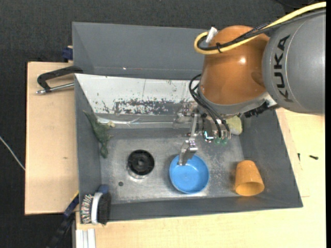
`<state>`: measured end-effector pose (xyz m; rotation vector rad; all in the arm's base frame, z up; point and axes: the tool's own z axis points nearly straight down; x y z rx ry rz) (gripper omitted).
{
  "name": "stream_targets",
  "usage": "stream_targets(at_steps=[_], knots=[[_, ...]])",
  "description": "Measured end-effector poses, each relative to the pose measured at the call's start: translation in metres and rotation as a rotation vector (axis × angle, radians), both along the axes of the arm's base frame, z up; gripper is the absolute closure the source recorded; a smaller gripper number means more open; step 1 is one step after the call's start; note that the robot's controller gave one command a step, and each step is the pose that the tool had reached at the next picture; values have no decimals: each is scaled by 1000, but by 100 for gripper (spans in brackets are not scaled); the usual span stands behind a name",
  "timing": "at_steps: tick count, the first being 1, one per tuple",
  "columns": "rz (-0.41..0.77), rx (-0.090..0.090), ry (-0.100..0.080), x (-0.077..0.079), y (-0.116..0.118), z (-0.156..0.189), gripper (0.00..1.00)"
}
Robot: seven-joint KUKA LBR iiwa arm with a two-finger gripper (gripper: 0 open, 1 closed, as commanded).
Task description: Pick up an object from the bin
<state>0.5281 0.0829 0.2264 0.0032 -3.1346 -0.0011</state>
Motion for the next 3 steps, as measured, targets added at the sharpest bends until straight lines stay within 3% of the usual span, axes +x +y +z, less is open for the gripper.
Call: stream_targets(at_steps=[1, 2, 3], knots=[[-90, -1, 2, -22, 23, -150, 0], [-150, 5, -16, -28, 112, -154, 0], [-154, 6, -19, -26, 109, -153, 100]])
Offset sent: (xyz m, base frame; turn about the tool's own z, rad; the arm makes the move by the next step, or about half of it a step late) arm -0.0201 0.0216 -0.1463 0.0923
